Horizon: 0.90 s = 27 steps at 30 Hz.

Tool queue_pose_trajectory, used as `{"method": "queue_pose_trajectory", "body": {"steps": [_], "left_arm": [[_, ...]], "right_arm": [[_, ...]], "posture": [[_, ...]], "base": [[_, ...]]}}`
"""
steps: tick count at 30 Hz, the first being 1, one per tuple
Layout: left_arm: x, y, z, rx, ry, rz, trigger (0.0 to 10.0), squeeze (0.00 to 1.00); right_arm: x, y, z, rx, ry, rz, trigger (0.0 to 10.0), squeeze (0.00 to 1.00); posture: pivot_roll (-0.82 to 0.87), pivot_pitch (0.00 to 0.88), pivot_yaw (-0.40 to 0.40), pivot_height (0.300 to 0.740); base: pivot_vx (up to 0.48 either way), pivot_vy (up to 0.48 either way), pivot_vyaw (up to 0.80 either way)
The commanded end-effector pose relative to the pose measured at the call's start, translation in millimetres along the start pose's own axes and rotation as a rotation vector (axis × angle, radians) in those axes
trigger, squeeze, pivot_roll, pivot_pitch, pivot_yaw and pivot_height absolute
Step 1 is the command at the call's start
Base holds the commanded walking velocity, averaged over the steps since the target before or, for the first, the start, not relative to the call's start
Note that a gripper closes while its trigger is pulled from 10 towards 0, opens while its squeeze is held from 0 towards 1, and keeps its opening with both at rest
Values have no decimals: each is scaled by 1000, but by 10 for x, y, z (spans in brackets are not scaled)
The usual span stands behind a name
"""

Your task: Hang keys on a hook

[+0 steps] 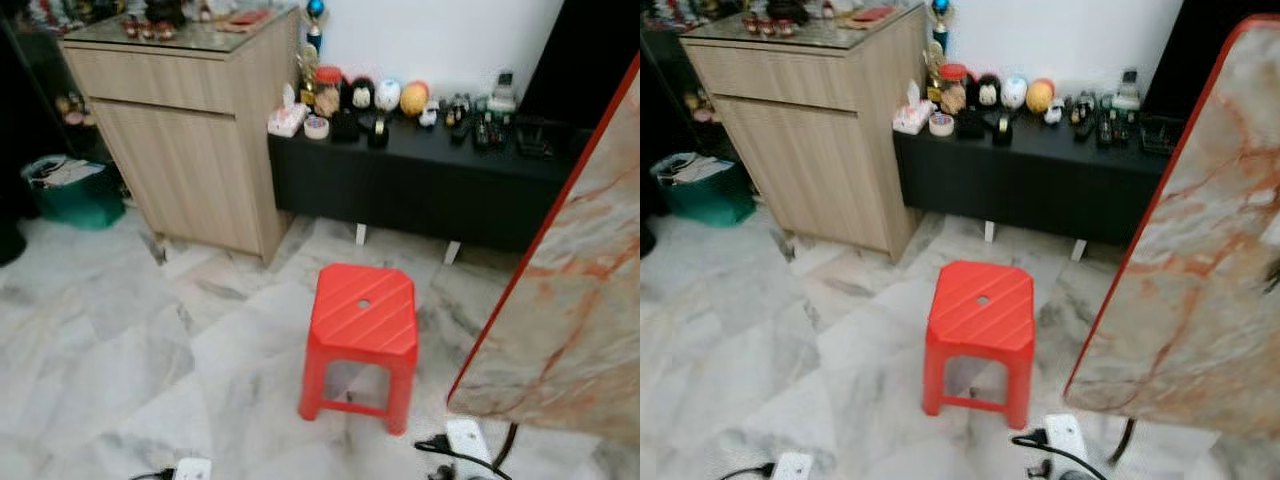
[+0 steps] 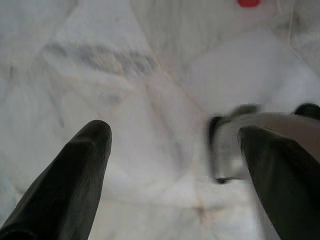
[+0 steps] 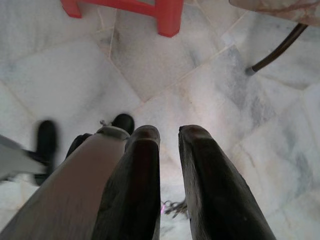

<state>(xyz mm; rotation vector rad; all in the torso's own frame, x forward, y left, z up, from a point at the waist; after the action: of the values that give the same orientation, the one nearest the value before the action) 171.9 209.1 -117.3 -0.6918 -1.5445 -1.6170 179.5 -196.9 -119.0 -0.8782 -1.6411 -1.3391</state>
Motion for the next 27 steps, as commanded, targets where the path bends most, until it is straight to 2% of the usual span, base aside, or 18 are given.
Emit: {"method": "queue_pose_trajectory", "body": {"steps": [1, 14, 27], "left_arm": [[7, -49, 67, -18, 16, 20, 10000, 0], [22, -92, 183, -17, 28, 25, 10000, 0], [20, -98, 109, -14, 24, 26, 10000, 0]], "right_arm": [[-6, 80, 35, 1, 7, -19, 10000, 0], [-7, 82, 38, 7, 10, -16, 10000, 0], [-7, 87, 38, 11, 12, -16, 10000, 0]], "posture": [[-20, 0, -58, 740], [-18, 0, -57, 740], [-16, 0, -58, 740]], "base": [[0, 480, 0], [0, 480, 0], [0, 480, 0]]}}
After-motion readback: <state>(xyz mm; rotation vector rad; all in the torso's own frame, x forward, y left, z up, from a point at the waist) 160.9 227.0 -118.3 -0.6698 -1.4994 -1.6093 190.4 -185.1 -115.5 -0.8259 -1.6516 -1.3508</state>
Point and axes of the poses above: a point about 5 cm out from each wrist's last joint towards the gripper, its own x axis pointing back from the gripper into the wrist, its own y axis along the axis of the wrist's last joint, z = x × y, the point moved 3 cm from there along -x, pointing out of the wrist towards the gripper, and after that the axes turned 8 degrees about x, right-handed, at the moved point
